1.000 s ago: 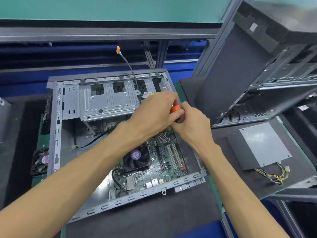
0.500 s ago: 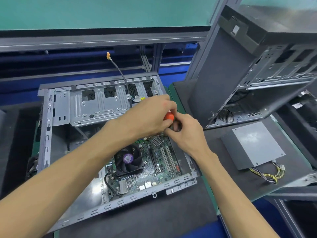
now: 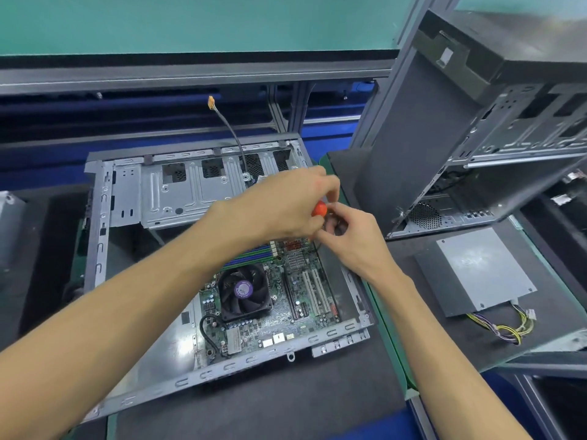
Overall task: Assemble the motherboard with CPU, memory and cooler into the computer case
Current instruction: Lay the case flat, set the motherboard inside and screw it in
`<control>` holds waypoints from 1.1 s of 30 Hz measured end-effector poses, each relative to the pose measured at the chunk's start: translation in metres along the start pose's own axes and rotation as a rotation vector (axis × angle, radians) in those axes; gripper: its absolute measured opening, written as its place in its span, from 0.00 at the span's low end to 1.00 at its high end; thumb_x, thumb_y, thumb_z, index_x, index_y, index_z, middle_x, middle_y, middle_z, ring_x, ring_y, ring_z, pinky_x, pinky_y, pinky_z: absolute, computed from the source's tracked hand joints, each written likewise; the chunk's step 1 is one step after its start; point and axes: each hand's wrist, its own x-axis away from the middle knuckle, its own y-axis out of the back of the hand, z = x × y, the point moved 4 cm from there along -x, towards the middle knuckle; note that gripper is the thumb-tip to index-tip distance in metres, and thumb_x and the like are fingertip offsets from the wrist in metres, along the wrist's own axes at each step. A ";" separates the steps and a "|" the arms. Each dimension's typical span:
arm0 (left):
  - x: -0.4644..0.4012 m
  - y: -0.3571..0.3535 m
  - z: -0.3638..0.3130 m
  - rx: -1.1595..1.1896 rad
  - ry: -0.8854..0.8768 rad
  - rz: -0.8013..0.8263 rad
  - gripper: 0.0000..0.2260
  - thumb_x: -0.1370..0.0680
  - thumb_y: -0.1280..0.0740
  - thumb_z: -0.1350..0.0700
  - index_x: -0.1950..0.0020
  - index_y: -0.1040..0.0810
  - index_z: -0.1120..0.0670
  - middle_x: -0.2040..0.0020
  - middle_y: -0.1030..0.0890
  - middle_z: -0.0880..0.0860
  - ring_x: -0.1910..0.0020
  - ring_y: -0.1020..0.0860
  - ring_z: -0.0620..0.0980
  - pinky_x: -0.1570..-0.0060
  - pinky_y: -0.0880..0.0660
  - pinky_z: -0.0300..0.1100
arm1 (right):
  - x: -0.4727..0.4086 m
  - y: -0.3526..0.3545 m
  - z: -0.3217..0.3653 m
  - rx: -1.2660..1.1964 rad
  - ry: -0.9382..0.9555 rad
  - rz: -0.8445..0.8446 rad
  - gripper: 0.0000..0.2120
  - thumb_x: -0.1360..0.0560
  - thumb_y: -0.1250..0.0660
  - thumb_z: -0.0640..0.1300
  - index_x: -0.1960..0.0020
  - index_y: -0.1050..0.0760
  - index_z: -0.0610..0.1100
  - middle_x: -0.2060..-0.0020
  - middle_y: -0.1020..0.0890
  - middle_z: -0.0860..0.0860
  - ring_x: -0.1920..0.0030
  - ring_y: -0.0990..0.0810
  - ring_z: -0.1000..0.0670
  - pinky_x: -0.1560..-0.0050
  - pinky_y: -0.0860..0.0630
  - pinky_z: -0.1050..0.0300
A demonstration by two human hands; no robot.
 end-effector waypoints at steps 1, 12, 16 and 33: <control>0.001 0.001 0.001 -0.039 0.065 -0.054 0.13 0.24 0.32 0.45 0.45 0.24 0.51 0.52 0.22 0.50 0.53 0.22 0.54 0.53 0.23 0.51 | 0.000 -0.001 0.000 -0.001 -0.008 -0.004 0.10 0.35 0.32 0.63 0.59 0.23 0.58 0.72 0.26 0.57 0.70 0.30 0.56 0.66 0.33 0.56; 0.007 -0.003 -0.004 -0.059 0.120 -0.107 0.15 0.24 0.33 0.43 0.46 0.27 0.53 0.52 0.21 0.54 0.55 0.22 0.58 0.55 0.23 0.52 | 0.000 -0.004 -0.001 0.040 -0.021 -0.020 0.07 0.36 0.35 0.62 0.64 0.28 0.60 0.71 0.24 0.57 0.70 0.29 0.55 0.70 0.35 0.56; 0.003 -0.004 -0.002 -0.030 0.100 -0.079 0.07 0.23 0.34 0.52 0.49 0.24 0.54 0.54 0.21 0.54 0.54 0.21 0.58 0.55 0.24 0.50 | -0.001 -0.005 0.000 0.024 0.001 -0.024 0.09 0.34 0.32 0.61 0.65 0.31 0.59 0.72 0.26 0.56 0.71 0.30 0.55 0.69 0.37 0.59; -0.007 -0.001 0.005 -0.012 0.082 -0.090 0.16 0.25 0.31 0.43 0.45 0.25 0.53 0.54 0.21 0.51 0.54 0.23 0.55 0.53 0.24 0.49 | -0.007 -0.002 -0.003 -0.005 -0.006 -0.021 0.08 0.35 0.33 0.64 0.62 0.24 0.61 0.72 0.26 0.58 0.70 0.30 0.56 0.69 0.36 0.61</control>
